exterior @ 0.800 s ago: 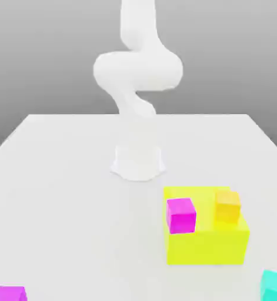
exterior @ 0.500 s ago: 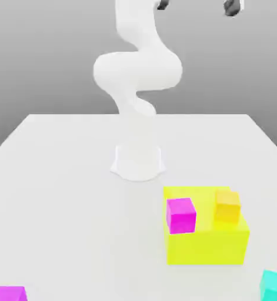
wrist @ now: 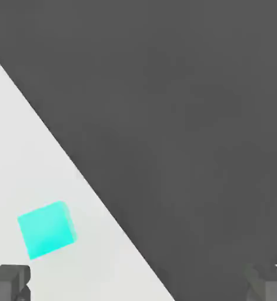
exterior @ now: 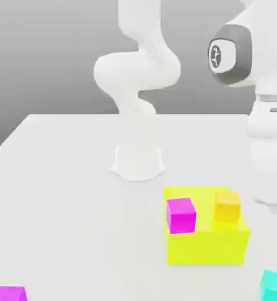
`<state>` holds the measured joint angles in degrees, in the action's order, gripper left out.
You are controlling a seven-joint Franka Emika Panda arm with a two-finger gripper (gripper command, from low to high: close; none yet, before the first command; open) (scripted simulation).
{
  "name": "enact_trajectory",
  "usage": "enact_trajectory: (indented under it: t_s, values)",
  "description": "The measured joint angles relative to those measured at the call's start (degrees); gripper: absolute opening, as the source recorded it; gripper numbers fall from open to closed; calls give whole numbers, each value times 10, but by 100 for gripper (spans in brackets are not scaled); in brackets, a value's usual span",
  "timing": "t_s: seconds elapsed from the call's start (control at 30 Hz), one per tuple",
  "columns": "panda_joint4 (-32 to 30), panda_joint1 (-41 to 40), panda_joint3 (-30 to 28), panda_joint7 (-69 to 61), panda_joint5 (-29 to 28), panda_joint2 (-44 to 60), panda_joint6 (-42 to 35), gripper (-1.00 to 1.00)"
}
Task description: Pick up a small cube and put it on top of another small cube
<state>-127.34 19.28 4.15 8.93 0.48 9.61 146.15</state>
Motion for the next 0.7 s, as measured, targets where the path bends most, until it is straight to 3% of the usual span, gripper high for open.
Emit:
enact_trajectory:
  t_s: [0.33, 0.37, 0.57, 0.7]
  values:
    - [27, 41, 8, -47, -64, 208, 88, 0]
    - [30, 43, 5, -46, -66, 223, 99, -100]
    - [32, 44, 4, -45, -67, 231, 104, -100]
    - [19, 38, 12, -53, -57, 174, 60, -100]
